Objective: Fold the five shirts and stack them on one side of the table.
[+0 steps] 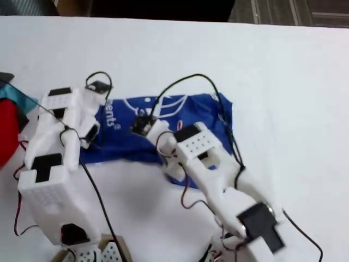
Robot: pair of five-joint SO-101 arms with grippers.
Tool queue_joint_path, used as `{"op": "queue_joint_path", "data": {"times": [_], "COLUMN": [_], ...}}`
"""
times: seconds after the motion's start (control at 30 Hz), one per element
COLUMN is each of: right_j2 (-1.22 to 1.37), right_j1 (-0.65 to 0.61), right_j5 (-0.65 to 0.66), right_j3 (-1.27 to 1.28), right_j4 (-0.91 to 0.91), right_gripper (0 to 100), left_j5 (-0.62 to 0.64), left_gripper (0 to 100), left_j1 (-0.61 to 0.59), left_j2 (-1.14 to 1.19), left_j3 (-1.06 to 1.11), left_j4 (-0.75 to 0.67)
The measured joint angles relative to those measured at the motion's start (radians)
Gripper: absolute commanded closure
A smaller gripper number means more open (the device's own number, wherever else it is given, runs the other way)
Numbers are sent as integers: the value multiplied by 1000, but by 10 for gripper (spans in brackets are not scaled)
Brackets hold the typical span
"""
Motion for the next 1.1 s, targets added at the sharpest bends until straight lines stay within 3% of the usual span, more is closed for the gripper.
{"op": "queue_joint_path", "data": {"times": [0.23, 0.4, 0.67, 1.1], "right_j2": [-123, -112, 78, 112], "right_j1": [-48, -43, -5, 52], "right_j5": [0, -9, -9, 40], "right_j3": [11, 54, 55, 55], "right_j4": [64, -49, -123, -157], "right_gripper": [976, 869, 921, 921], "left_j5": [0, 0, 0, 0], "left_gripper": [973, 973, 973, 973], "left_j1": [0, 0, 0, 0], "left_j2": [0, 0, 0, 0], "left_j3": [0, 0, 0, 0], "left_j4": [0, 0, 0, 0]}}
